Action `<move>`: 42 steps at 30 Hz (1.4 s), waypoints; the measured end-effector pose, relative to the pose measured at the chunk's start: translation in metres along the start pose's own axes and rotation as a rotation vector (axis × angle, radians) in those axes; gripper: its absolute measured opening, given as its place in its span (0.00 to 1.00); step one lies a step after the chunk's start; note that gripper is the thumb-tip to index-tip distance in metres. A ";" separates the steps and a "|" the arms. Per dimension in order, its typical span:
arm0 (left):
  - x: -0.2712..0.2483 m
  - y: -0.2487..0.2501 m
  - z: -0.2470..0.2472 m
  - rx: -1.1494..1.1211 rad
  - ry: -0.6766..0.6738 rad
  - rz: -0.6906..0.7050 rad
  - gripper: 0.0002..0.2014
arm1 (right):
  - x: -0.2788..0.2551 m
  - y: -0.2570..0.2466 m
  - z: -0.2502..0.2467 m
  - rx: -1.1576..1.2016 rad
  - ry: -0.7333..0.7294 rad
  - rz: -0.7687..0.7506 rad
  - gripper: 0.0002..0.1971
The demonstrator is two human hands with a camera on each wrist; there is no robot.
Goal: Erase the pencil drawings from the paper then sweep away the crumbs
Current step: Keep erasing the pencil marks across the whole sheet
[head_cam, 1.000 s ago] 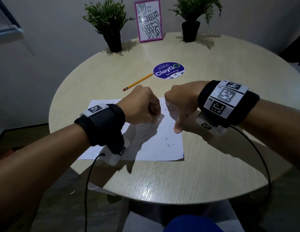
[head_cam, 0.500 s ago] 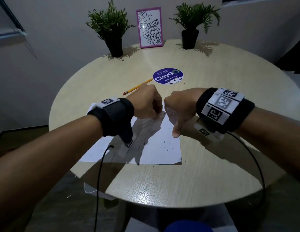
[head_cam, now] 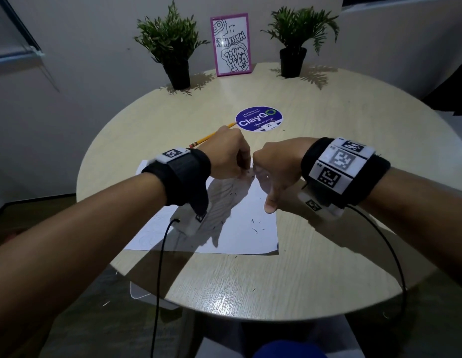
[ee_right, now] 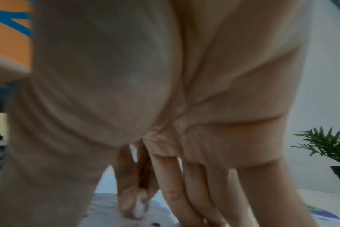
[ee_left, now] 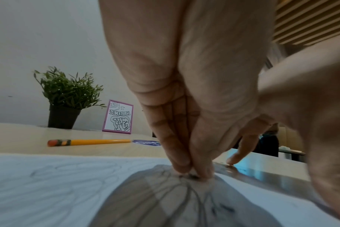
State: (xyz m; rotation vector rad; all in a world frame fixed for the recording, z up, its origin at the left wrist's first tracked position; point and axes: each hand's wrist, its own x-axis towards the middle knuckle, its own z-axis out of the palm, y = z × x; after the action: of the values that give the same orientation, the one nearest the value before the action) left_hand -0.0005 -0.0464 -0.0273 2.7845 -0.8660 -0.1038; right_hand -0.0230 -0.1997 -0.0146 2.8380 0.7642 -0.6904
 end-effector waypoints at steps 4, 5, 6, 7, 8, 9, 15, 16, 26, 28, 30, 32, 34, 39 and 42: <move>-0.027 -0.001 0.007 -0.050 -0.024 0.028 0.04 | 0.000 -0.001 0.000 -0.012 -0.001 0.020 0.26; -0.035 -0.001 0.008 -0.069 -0.040 0.037 0.05 | 0.000 -0.002 0.000 -0.019 0.002 0.021 0.27; -0.041 -0.001 0.008 -0.088 -0.062 0.047 0.06 | 0.000 -0.002 0.000 -0.025 0.007 0.023 0.28; -0.045 -0.001 0.007 -0.099 -0.089 0.058 0.06 | 0.000 -0.002 0.000 -0.030 0.010 0.025 0.28; -0.047 -0.001 0.006 -0.101 -0.117 0.069 0.06 | 0.000 -0.002 0.000 -0.031 0.010 0.028 0.28; -0.047 0.000 0.005 -0.096 -0.135 0.080 0.06 | -0.001 -0.003 0.000 -0.031 0.008 0.028 0.28; -0.017 0.002 -0.003 -0.103 0.040 0.028 0.07 | -0.002 -0.006 -0.002 -0.047 -0.015 0.031 0.27; -0.015 0.003 -0.002 -0.083 0.030 0.036 0.07 | -0.002 -0.006 -0.002 -0.051 -0.019 0.028 0.28; -0.056 -0.005 0.010 -0.175 -0.078 0.037 0.05 | 0.000 -0.003 0.001 -0.031 -0.007 0.039 0.29; -0.059 -0.006 0.012 -0.212 -0.062 -0.002 0.07 | 0.001 -0.003 0.002 -0.011 -0.012 0.037 0.30; -0.057 -0.007 0.012 -0.217 -0.043 -0.032 0.08 | 0.000 -0.003 0.001 -0.001 -0.015 0.044 0.31; -0.056 -0.005 0.013 -0.209 -0.037 -0.044 0.08 | -0.001 0.000 0.001 -0.003 0.018 0.046 0.31; -0.055 -0.004 0.014 -0.191 -0.034 -0.052 0.07 | -0.002 0.002 0.004 -0.020 0.088 0.044 0.29; -0.051 -0.004 0.010 -0.179 -0.051 -0.084 0.08 | -0.004 -0.002 0.012 -0.025 0.140 0.054 0.43; -0.048 -0.006 0.010 -0.171 -0.032 -0.105 0.08 | -0.003 -0.008 0.014 -0.041 0.202 -0.002 0.51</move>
State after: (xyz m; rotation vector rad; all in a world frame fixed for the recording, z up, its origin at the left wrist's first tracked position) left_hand -0.0378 -0.0162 -0.0384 2.6728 -0.6831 -0.2286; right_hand -0.0348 -0.1969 -0.0261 2.8997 0.7998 -0.3864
